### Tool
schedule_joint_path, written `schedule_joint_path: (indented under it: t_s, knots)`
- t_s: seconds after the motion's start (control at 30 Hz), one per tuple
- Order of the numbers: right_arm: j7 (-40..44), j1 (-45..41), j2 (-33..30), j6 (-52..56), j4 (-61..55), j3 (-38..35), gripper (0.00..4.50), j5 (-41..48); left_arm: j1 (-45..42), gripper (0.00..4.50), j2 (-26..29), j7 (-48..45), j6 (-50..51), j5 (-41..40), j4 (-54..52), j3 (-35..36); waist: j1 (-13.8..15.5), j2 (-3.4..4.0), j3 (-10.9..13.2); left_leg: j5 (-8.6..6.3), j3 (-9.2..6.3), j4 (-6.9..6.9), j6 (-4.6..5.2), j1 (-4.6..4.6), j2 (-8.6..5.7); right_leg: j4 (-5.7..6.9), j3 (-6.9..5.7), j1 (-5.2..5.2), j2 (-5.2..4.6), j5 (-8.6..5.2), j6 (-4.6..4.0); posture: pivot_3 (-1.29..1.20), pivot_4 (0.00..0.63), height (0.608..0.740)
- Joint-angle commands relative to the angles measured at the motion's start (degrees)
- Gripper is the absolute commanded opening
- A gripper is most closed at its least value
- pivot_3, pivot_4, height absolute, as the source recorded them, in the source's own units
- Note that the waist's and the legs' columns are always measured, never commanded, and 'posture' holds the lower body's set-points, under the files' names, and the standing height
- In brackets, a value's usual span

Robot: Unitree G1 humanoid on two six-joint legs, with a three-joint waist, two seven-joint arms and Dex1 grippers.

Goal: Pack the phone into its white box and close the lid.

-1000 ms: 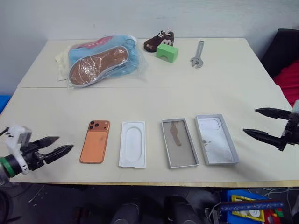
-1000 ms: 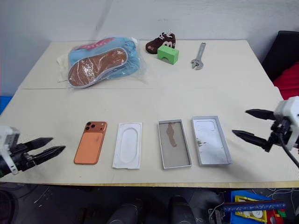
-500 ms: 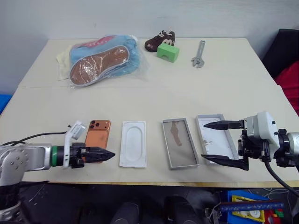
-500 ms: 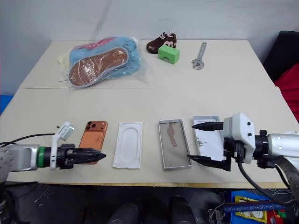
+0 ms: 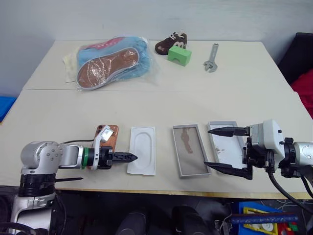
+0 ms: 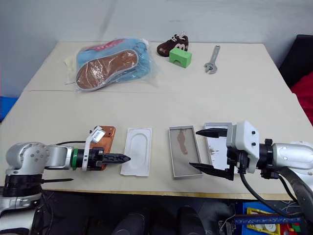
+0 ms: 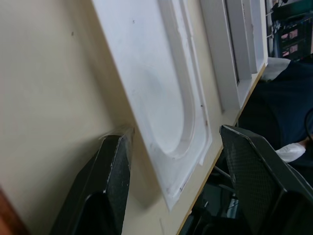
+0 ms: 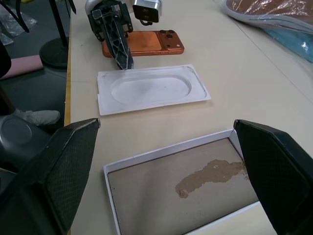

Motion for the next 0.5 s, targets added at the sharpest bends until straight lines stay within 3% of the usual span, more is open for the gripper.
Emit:
schedule_joint_path:
  t_s: [0.03, 0.3, 0.5]
  knots:
    - [-0.71, 0.97, 0.23, -0.82, -1.91, -0.35, 4.50, -0.61, 0.04, 2.58, -3.17, 1.57, -0.09, 2.17, 2.64, -0.85, 0.41, 0.01, -0.01, 0.00, 0.00, 0.00, 0.00, 0.00, 0.00, -0.01, 0.00, 0.01, -0.01, 0.00, 0.00, 0.00, 0.150, 0.740]
    - [0.12, 4.44, -0.46, -3.32, -2.13, 1.37, 4.50, -5.32, 0.42, 0.18, -7.41, 4.03, 0.51, 2.54, 5.33, 2.10, 0.39, 0.12, -0.26, 0.00, 0.01, 0.01, 0.00, 0.04, -0.02, 0.02, 0.00, 0.03, -0.01, 0.01, 0.01, 0.00, 0.150, 0.740]
    - [2.83, 7.02, -1.69, -7.46, -1.20, 5.49, 4.50, -11.70, 1.23, 0.02, -7.80, 6.61, 0.51, -1.49, 6.05, 5.00, 0.05, 0.27, -0.38, 0.06, 0.02, 0.00, -0.10, 0.14, 0.02, 0.22, 0.03, 0.02, 0.01, 0.00, 0.02, 0.00, 0.150, 0.740]
